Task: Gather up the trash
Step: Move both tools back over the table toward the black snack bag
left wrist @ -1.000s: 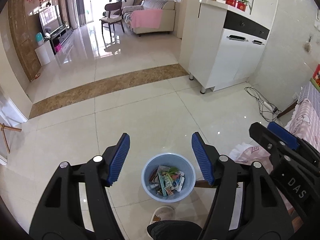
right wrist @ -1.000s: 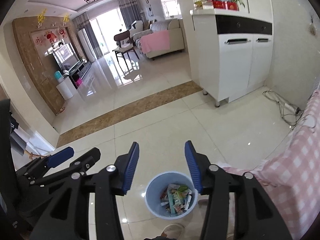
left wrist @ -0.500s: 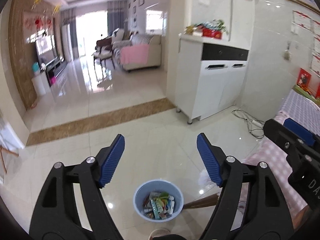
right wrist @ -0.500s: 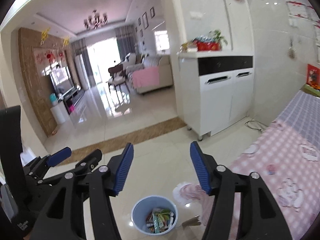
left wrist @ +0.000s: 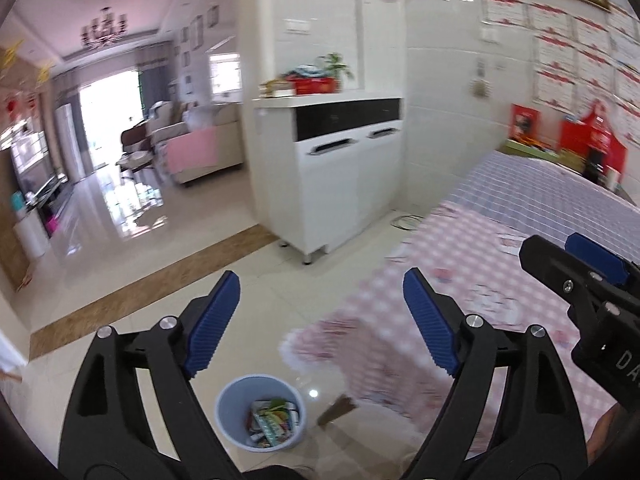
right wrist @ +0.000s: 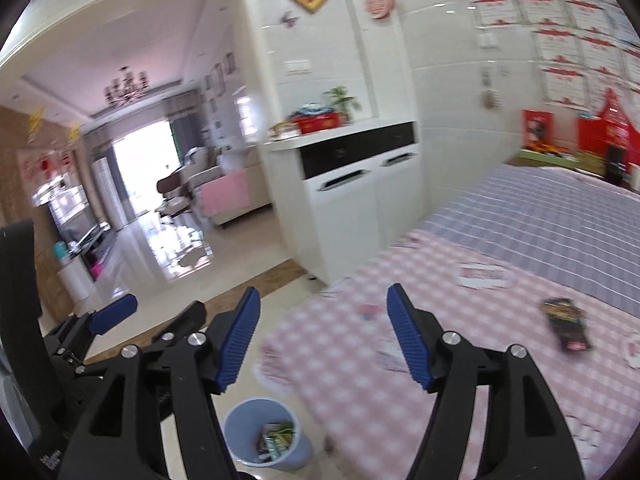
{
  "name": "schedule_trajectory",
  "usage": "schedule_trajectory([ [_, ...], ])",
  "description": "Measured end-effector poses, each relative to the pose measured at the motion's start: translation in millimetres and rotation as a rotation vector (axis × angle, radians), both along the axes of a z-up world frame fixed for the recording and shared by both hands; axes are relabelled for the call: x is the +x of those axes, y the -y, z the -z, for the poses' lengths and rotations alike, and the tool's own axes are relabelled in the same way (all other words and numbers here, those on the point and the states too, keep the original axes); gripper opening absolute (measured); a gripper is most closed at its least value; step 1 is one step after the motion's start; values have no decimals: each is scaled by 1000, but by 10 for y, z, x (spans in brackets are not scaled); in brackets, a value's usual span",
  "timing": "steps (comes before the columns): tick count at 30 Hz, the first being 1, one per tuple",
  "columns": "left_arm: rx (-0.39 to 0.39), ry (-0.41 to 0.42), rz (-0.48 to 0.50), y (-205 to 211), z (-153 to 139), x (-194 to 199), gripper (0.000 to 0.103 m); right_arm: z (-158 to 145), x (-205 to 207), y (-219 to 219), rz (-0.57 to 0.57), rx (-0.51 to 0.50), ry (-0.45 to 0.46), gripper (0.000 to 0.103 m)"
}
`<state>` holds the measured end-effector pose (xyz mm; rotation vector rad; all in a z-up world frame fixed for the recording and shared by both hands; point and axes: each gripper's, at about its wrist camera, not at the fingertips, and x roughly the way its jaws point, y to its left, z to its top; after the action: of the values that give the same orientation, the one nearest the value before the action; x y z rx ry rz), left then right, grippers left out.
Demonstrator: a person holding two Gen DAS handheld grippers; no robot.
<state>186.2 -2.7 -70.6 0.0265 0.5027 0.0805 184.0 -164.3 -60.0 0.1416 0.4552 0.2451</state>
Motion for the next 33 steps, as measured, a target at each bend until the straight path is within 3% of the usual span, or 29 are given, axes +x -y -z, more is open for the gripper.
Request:
schedule_trajectory([
  [8,13,-69,192,910,60,77,84,245,-74,1077,194,-8,-99,66],
  [15,8,-160,262,1450,234,275,84,625,-2,1791,305,22,-251,66],
  [26,-31,-238,290,1757,411,602,84,912,354,2122,296,198,-359,65],
  [33,-57,-255,275,1730,452,826,84,1059,626,2244,305,353,-415,47],
])
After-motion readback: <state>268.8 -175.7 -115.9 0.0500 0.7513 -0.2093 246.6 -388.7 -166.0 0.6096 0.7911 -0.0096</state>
